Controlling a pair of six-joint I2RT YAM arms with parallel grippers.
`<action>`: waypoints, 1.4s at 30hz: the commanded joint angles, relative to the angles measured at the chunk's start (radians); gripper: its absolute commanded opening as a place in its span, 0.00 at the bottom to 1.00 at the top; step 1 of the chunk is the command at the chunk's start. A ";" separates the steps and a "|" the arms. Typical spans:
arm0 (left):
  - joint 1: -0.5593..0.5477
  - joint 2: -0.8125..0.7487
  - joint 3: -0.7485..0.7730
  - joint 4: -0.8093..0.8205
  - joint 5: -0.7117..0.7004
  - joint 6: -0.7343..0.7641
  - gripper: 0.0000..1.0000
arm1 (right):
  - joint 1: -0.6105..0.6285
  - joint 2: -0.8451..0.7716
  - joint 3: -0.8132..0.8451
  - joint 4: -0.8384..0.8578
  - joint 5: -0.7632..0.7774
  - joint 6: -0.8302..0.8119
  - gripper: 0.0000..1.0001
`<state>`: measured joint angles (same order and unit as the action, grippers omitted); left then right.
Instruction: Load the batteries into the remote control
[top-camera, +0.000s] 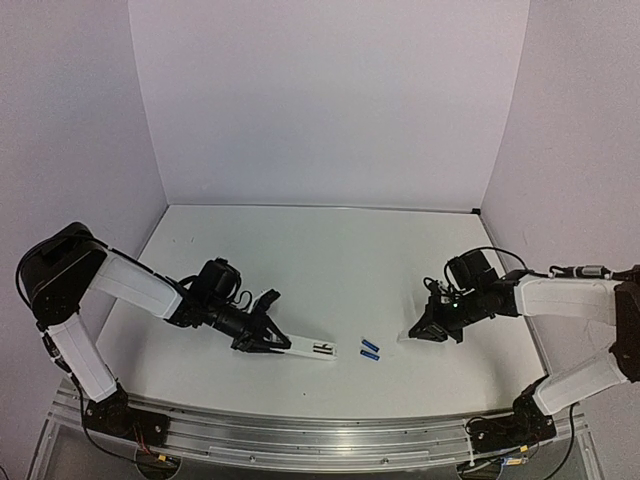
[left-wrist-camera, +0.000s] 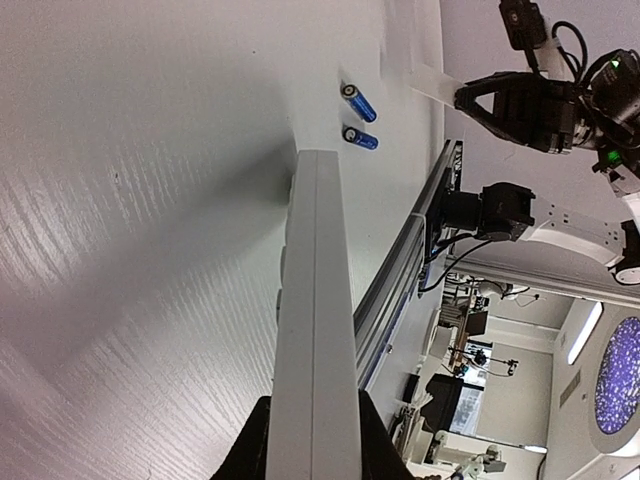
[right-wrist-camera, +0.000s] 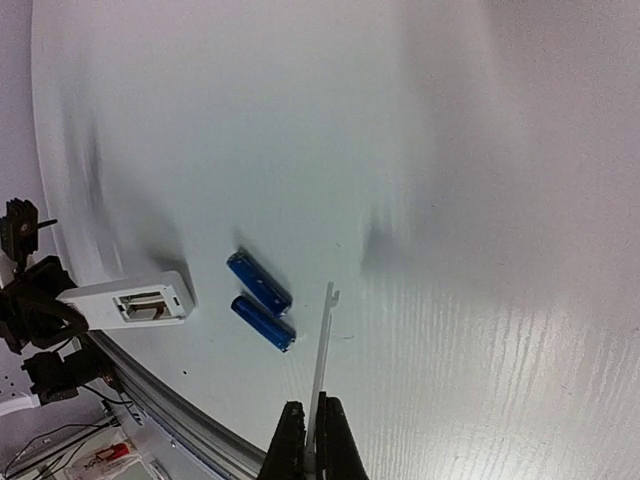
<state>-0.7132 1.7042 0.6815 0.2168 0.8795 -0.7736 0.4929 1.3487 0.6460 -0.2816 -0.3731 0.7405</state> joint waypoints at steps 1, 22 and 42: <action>0.000 0.030 0.070 -0.104 -0.007 0.053 0.18 | -0.012 0.032 -0.039 0.114 -0.029 0.059 0.02; 0.001 -0.018 0.277 -0.675 -0.501 0.116 1.00 | -0.055 -0.022 -0.088 -0.005 0.071 0.073 0.54; -0.002 -0.568 0.137 -0.449 -0.863 0.061 1.00 | 0.073 -0.155 0.133 -0.264 0.240 -0.302 0.84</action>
<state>-0.7136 1.2675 0.8864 -0.3809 0.1307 -0.7004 0.4895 1.1683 0.6948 -0.5069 -0.2013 0.5516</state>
